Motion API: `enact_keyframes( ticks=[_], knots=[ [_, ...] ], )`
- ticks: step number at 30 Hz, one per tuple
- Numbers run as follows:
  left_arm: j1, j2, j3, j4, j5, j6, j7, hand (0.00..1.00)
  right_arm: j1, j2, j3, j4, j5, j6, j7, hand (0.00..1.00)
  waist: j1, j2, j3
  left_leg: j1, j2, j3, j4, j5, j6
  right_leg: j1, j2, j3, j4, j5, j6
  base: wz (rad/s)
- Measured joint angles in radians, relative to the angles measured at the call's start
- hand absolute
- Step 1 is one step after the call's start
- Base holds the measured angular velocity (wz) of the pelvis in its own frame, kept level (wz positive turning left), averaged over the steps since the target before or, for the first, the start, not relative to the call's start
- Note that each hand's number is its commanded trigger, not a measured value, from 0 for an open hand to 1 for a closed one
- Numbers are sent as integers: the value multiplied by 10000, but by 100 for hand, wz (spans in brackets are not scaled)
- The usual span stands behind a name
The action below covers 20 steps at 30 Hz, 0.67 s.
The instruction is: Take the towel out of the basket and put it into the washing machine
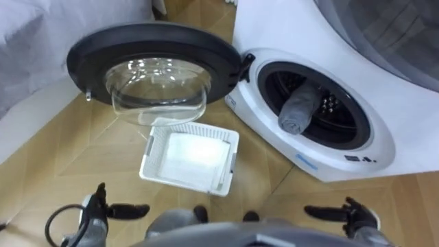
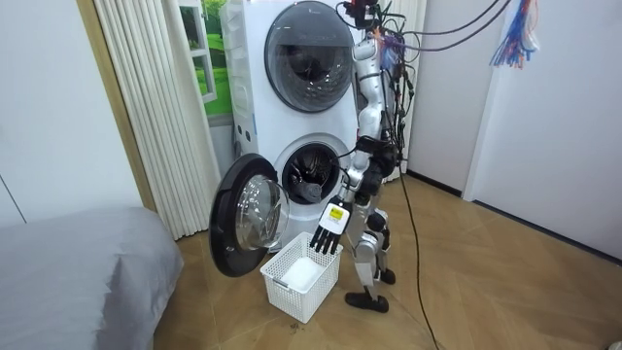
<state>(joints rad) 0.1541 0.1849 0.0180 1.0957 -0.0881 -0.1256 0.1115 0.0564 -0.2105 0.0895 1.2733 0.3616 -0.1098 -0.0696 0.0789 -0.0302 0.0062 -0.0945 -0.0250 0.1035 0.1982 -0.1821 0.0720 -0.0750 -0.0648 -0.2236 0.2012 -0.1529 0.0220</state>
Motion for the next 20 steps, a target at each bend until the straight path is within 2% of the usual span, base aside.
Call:
enact_keyframes(
  ticks=[5, 9, 11, 16, 20],
  knots=[
    [189, -224, 6, 178, -2, -50, 150, 0, 31, 373, 60, 99, -906, -9, 311, 0, -5, 65, 31, 554, -8, 3, -193, -20, -32, 607, 60, 84, -328, 0, 1, 0],
    [273, -288, 6, 183, -87, -52, 150, 0, 55, 464, 65, 114, -1058, -7, 526, 0, -27, 186, 26, 837, 1, 33, -320, -32, -48, 789, 88, 173, -346, -1, 3, -5],
    [366, -412, 141, 175, -94, -49, 154, 0, 118, 489, 60, 149, -1064, 9, 725, 0, -77, 244, 25, 1057, 7, 47, -395, -39, -58, 955, 108, 300, -355, -7, 14, -5],
    [554, -589, 356, 205, -77, -24, 144, 0, 228, 570, -41, 262, -1031, 40, 1185, 0, -235, 194, 11, 1272, 24, 30, -463, -71, -104, 1262, 156, 305, -517, -7, 13, 0],
    [584, -637, 463, 225, -47, 203, 141, 0, 218, 637, -368, 433, -955, 274, 1506, 0, -304, 144, 0, 1331, 39, 18, -460, -91, -125, 1319, 173, 284, -513, -8, 12, 0]
  ],
)
